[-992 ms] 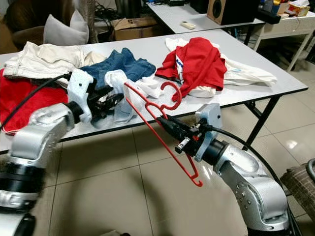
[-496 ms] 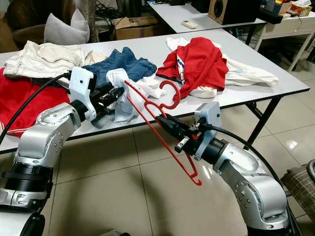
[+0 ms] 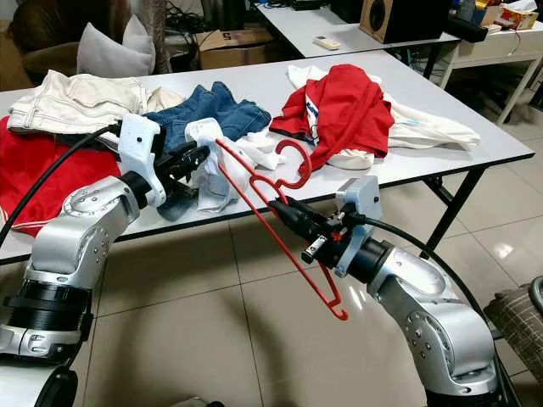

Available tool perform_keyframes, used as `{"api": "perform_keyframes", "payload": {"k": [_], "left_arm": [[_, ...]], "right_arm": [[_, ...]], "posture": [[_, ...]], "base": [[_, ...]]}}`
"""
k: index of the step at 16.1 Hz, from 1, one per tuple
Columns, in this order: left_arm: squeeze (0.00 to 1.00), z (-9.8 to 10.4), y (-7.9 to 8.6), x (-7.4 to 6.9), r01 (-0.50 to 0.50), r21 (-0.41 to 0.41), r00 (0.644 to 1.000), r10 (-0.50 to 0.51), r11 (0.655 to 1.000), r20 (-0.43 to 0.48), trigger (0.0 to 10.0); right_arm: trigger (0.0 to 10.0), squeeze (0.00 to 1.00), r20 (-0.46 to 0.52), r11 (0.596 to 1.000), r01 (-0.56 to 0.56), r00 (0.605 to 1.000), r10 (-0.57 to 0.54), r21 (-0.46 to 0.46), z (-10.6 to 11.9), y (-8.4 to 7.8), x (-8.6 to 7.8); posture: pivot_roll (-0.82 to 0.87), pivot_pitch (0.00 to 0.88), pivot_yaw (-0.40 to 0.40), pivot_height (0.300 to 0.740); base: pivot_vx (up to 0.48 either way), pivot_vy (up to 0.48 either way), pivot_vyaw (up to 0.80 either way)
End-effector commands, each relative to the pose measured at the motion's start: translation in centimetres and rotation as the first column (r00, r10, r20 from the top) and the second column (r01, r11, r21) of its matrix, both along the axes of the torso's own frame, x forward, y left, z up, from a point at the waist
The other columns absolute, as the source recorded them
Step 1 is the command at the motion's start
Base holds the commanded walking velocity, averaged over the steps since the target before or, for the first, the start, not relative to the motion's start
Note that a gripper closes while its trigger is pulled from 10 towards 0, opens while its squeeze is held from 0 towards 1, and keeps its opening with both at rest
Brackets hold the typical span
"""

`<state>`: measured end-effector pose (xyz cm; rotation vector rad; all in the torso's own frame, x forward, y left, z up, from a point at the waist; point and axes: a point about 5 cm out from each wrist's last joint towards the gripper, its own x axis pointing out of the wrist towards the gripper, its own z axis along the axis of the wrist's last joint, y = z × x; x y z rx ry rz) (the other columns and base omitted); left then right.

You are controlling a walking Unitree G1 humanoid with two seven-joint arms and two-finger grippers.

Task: Hang hanger

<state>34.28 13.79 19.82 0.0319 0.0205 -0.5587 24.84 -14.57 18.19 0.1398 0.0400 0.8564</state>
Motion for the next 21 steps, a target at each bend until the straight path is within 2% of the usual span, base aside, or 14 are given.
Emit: {"api": "perform_keyframes", "payload": {"k": [1, 4, 7, 11, 13, 18, 21], "left_arm": [[0.00, 0.0, 0.2, 0.1, 0.008, -0.045, 1.000, -0.008, 0.999, -0.009, 0.0], [0.00, -0.1, 0.1, -0.5, 0.053, -0.144, 0.998, -0.058, 0.988, -0.027, 0.0], [0.00, -0.2, 0.3, -0.7, 0.056, -0.109, 0.998, -0.059, 0.992, -0.028, 0.0], [0.00, -0.1, 0.0, -1.1, 0.070, -0.056, 0.997, -0.071, 0.996, -0.020, 0.0], [0.00, -0.4, 0.3, -1.1, 0.066, 0.008, 0.998, -0.065, 0.998, -0.022, 0.0], [0.00, -0.2, 1.0, -0.9, 0.043, -0.004, 0.999, -0.043, 0.999, -0.023, 0.0], [0.00, 0.7, 1.0, -0.6, 0.054, -0.053, 0.998, -0.054, 0.997, -0.011, 0.0]], "right_arm": [[0.0, 0.00, 0.030, 1.000, -0.011, 0.999, 0.011, -0.005, 0.5, 0.1, 0.3], [0.0, 0.00, 0.029, 1.000, 0.002, 1.000, -0.002, -0.007, 0.4, 0.0, 0.3], [0.0, 0.00, 0.011, 0.997, 0.054, 0.999, -0.054, -0.046, -0.2, -0.4, 0.8], [0.0, 0.00, -0.073, 0.981, 0.140, 0.986, -0.150, -0.133, -2.1, -1.4, 1.3], [0.0, 0.00, -0.090, 0.970, 0.181, 0.976, -0.198, -0.165, -2.6, -2.1, 1.4], [0.0, 0.00, -0.097, 0.960, 0.212, 0.968, -0.233, -0.185, -2.7, -3.3, 1.0], [0.0, 0.00, -0.107, 0.955, 0.221, 0.964, -0.245, -0.199, -2.9, -4.0, 0.6]], "posture": [[-0.20, 0.000, 0.055, 0.740], [-0.20, 0.000, 0.068, 0.740], [-0.18, 0.000, 0.057, 0.740], [-0.18, 0.000, 0.044, 0.740], [-0.18, 0.000, 0.045, 0.740], [-0.19, 0.000, 0.049, 0.740], [-0.19, 0.000, 0.058, 0.740]], "base": [[0.000, 0.000, 0.00], [0.000, 0.000, 0.00], [0.000, 0.000, 0.00], [0.000, 0.000, 0.00], [0.000, 0.000, 0.00], [0.000, 0.000, 0.00], [0.000, 0.000, 0.00]]}}
